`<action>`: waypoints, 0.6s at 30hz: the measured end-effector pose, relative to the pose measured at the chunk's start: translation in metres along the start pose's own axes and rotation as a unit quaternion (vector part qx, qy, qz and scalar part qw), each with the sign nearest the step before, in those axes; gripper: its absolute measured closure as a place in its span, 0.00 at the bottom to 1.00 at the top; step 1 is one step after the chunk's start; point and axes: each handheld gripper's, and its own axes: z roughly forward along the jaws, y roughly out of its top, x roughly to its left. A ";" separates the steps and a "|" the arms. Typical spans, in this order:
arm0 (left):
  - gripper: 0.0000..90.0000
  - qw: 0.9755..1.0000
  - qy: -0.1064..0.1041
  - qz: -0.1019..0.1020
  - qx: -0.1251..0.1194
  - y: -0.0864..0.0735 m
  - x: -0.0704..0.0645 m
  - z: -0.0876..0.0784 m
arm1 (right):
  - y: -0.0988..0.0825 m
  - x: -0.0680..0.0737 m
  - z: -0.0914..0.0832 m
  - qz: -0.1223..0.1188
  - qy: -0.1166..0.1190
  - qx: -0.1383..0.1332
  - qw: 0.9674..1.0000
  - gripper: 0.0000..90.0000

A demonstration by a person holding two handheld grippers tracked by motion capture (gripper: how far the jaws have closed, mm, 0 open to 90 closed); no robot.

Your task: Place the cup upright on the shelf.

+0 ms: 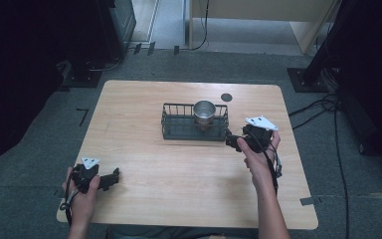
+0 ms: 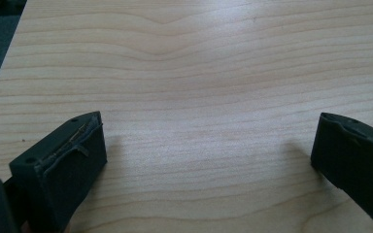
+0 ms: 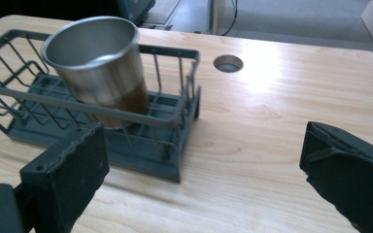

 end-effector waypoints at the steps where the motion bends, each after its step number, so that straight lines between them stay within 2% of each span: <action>1: 0.00 1.000 0.000 0.001 0.000 0.000 0.000 0.000 | -0.004 -0.006 -0.002 0.002 -0.006 0.002 1.000 0.04; 10: 0.00 1.000 0.000 0.001 0.000 0.000 0.000 0.000 | -0.017 -0.027 -0.013 0.014 -0.031 0.003 0.999 0.04; 18: 0.00 1.000 0.000 0.001 0.000 0.000 0.000 0.000 | -0.037 -0.049 -0.022 0.027 -0.055 0.012 0.998 0.05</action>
